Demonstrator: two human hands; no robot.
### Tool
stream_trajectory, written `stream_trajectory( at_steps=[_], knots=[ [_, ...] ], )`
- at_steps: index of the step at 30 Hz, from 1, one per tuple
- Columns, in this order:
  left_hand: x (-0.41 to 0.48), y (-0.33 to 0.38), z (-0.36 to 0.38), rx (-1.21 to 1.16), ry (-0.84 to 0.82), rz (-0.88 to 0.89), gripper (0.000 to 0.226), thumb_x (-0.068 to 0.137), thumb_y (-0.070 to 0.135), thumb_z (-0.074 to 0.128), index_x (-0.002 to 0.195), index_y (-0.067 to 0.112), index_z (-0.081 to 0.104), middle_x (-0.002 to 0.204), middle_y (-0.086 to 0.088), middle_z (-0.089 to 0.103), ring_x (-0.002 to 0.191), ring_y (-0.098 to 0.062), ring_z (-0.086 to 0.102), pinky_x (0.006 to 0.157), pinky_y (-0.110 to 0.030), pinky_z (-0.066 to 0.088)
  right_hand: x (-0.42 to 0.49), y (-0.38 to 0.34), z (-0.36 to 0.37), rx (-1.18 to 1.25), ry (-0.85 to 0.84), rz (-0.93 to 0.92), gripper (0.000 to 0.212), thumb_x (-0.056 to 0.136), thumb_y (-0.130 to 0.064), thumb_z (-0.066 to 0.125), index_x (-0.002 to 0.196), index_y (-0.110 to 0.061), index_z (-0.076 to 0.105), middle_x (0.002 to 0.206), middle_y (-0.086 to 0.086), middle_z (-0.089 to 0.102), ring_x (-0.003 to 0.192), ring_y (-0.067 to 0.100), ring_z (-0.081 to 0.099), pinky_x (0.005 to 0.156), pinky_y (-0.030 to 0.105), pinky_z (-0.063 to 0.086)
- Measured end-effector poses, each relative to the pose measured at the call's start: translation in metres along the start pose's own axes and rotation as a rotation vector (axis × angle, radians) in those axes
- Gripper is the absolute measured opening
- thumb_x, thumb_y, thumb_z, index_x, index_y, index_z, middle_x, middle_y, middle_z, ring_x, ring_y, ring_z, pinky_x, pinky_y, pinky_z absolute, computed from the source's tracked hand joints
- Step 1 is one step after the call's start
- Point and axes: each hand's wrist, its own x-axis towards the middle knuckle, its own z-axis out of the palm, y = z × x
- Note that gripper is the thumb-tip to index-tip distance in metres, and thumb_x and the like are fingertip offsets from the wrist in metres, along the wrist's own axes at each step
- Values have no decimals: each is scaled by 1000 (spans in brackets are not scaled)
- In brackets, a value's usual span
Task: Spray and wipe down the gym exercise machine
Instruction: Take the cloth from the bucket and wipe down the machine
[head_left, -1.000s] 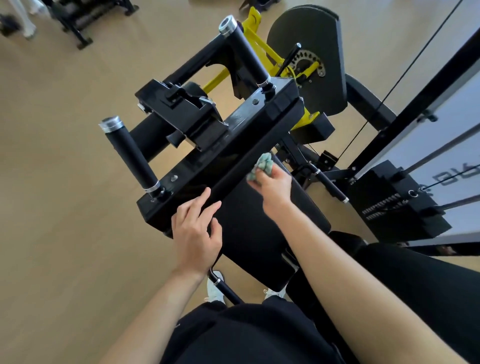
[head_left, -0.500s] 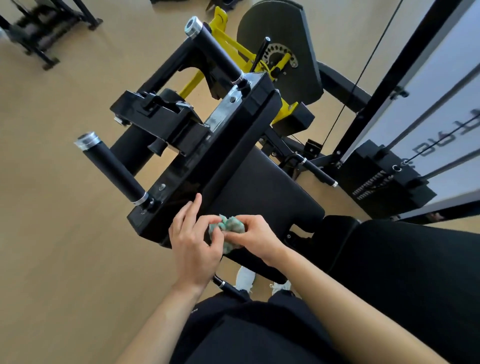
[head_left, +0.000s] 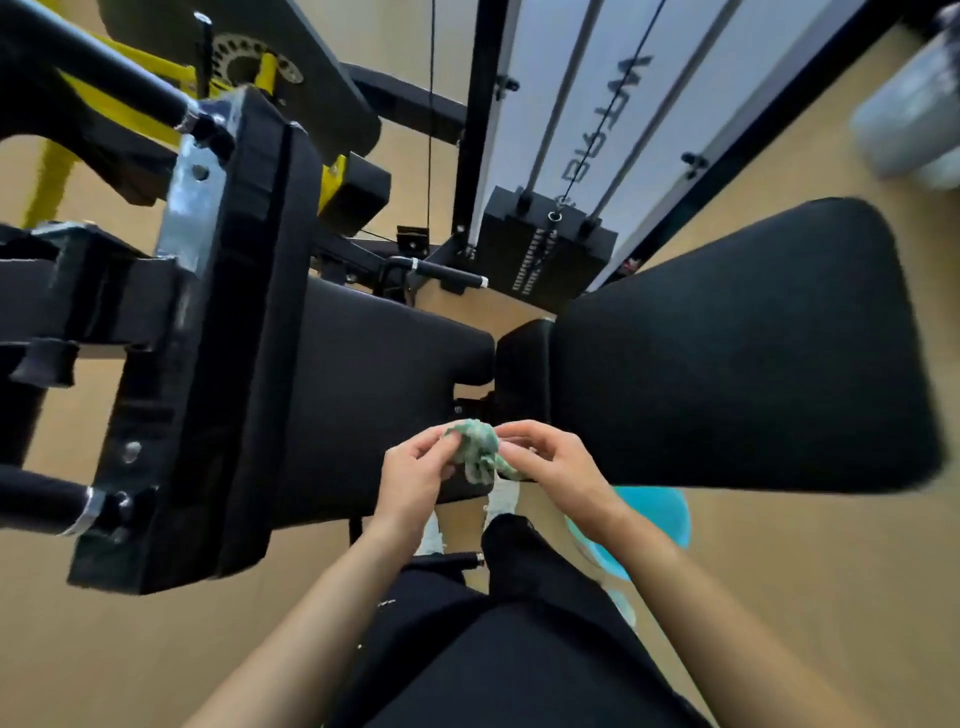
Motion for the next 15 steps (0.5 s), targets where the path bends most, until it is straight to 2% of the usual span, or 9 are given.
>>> stream_trajectory(
  at_steps=[2, 3, 6, 9, 11, 15],
  knots=[
    [3, -5, 8, 22, -43, -2, 21, 102, 12, 60, 106, 15, 80, 100, -2, 80, 99, -16, 75, 85, -28, 59, -14, 14, -2, -18, 117, 57, 15, 95, -26, 72, 108, -21, 76, 102, 0, 77, 98, 12, 71, 90, 31, 58],
    [3, -5, 12, 40, -64, 8, 20, 102, 10, 60, 103, 12, 80, 97, -5, 80, 95, -18, 75, 79, -27, 60, -21, 20, -3, -38, 164, 91, 19, 91, -30, 76, 109, -23, 75, 101, -2, 76, 97, 9, 70, 91, 32, 57],
    [1, -4, 27, 152, -150, 78, 14, 97, 11, 67, 95, 13, 81, 90, -8, 79, 89, -23, 76, 75, -32, 61, -37, 37, -3, -179, 250, 126, 57, 76, -51, 84, 126, -34, 64, 113, -12, 69, 112, 5, 60, 99, 29, 50],
    [-5, 1, 47, 236, -241, 138, 6, 91, 17, 77, 91, 11, 80, 86, -6, 79, 85, -22, 77, 75, -36, 62, -46, 42, -1, -315, 344, 92, 77, 61, -72, 74, 130, -39, 59, 120, -15, 58, 117, 10, 47, 98, 31, 45],
    [-8, 7, 63, 297, -283, 198, 12, 88, 20, 81, 90, 8, 79, 85, -6, 79, 83, -21, 78, 73, -36, 63, -50, 43, -4, -323, 450, 59, 69, 63, -69, 74, 123, -38, 62, 115, -12, 56, 112, 13, 46, 94, 35, 47],
    [-16, 17, 96, 411, -318, 317, 17, 85, 25, 84, 80, 10, 78, 76, -3, 76, 75, -22, 75, 66, -33, 61, -64, 50, -25, -300, 622, -3, 34, 80, -43, 78, 110, -31, 66, 106, -9, 58, 100, 15, 48, 86, 39, 50]
  ],
)
